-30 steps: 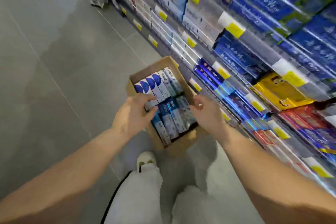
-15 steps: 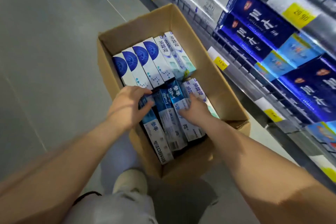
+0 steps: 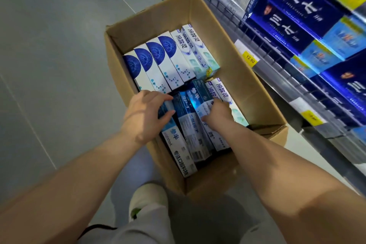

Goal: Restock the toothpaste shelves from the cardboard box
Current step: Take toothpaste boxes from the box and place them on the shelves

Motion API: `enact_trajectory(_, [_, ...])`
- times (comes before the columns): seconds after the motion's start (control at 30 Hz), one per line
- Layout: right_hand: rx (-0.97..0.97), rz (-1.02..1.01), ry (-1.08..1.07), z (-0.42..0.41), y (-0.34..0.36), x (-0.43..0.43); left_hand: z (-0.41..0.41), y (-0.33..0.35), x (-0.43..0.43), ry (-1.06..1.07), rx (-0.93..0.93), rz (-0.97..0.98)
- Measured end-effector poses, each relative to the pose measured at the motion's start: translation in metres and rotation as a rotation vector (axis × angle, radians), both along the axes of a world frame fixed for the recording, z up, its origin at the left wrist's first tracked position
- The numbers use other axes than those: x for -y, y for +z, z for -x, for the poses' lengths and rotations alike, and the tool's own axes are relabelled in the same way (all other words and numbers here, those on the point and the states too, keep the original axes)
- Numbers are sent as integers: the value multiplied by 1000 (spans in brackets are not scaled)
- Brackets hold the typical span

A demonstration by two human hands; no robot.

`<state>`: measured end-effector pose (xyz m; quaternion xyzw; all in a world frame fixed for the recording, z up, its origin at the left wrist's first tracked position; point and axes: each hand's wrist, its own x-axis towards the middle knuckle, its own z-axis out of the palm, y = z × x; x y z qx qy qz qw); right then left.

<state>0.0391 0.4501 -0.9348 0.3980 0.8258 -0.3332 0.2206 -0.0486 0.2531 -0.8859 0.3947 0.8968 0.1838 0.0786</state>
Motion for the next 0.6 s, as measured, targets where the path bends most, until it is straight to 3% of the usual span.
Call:
enact_trajectory(0.07, [-93, 62, -52, -5, 15, -5, -2, 7, -5, 49, 73, -62])
enact_trajectory(0.13, [-254, 230, -166, -9, 33, -9, -3, 25, -19, 214, 263, -228])
enact_trajectory(0.23, [-463, 451, -300, -12, 66, -12, -1, 58, -45, 529, 815, -451])
enact_trajectory(0.3, [-536, 542, -261, -11, 87, -8, 2, 72, -58, 591, 1169, -544])
enact_trajectory(0.33, [-573, 593, -231, -10, 97, -6, 1, 79, -61, 586, 1255, -588])
enact_trajectory(0.43, [-641, 642, -219, -5, 116, -1, 3, 94, -61, 603, 1265, -697])
enact_trajectory(0.6, [-520, 441, -418, 1, 77, 0, 20, 98, -32, 725, 1068, -857])
